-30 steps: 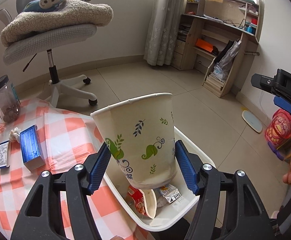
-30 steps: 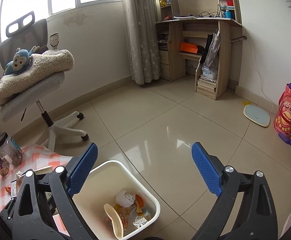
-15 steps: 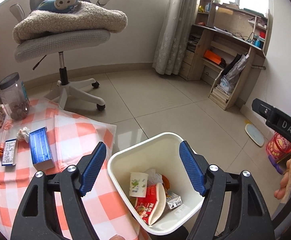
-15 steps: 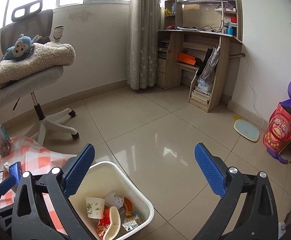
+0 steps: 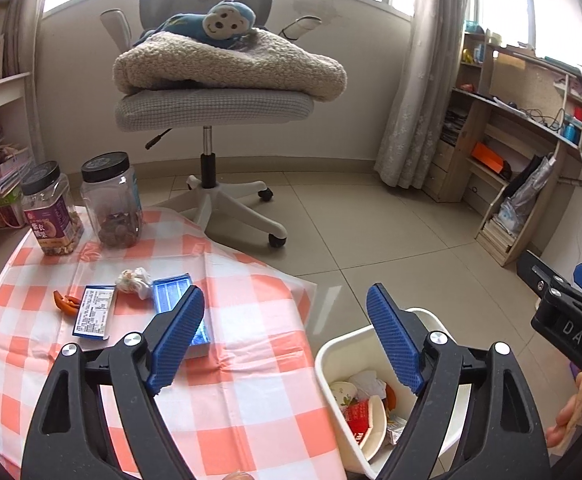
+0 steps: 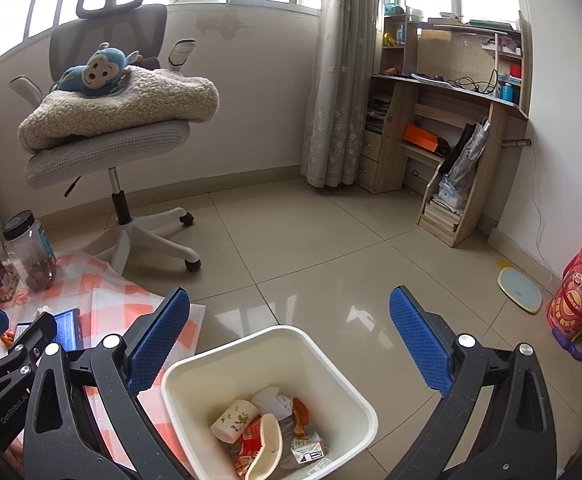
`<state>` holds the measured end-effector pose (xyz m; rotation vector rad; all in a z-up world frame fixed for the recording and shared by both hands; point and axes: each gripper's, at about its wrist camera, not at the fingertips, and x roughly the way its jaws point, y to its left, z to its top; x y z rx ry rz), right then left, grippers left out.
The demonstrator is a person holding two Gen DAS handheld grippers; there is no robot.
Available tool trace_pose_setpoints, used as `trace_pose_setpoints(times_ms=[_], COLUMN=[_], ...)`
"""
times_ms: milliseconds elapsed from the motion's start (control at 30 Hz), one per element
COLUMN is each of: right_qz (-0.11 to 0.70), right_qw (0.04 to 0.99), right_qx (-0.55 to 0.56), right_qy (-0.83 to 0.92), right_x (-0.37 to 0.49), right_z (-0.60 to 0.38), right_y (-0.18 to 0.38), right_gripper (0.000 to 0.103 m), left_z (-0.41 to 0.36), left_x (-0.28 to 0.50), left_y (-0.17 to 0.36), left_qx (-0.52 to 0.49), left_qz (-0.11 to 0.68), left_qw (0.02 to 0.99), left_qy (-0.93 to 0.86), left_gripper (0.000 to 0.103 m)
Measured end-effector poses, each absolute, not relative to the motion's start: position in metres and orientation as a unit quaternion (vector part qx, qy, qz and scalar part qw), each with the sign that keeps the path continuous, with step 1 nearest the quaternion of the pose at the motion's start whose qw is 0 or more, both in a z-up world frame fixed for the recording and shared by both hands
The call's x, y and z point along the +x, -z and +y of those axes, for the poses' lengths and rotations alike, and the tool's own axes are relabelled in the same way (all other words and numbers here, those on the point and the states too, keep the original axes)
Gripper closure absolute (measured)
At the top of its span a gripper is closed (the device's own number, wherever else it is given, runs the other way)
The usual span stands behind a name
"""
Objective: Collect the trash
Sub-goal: 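Move both tools back over the table toward the label card and blue box, then grasp the white-and-blue label card with the left gripper while the right gripper grasps the blue box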
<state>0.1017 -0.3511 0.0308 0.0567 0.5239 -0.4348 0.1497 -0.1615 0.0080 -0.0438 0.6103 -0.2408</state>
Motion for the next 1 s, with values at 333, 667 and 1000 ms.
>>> trace_pose_setpoints(times_ms=[333, 667, 1000], right_qz=[0.279, 0.318, 0.418], right_qw=[0.947, 0.942, 0.907], right_qx=[0.017, 0.009, -0.02], right_qy=[0.157, 0.105, 0.047], right_x=[0.137, 0.178, 0.245], right_z=[-0.286, -0.224, -0.174], right_y=[-0.025, -0.006, 0.049], right_gripper=[0.007, 0.007, 0.007], left_z=[-0.09, -0.008, 0.041], left_x=[0.183, 0.245, 0.29], left_y=[0.012, 0.068, 0.152], left_qx=[-0.025, -0.021, -0.071], left_qz=[0.342, 0.436, 0.536], left_qw=[0.939, 0.898, 0.839], left_qy=[0.032, -0.049, -0.058], left_gripper=[0.018, 0.018, 0.018])
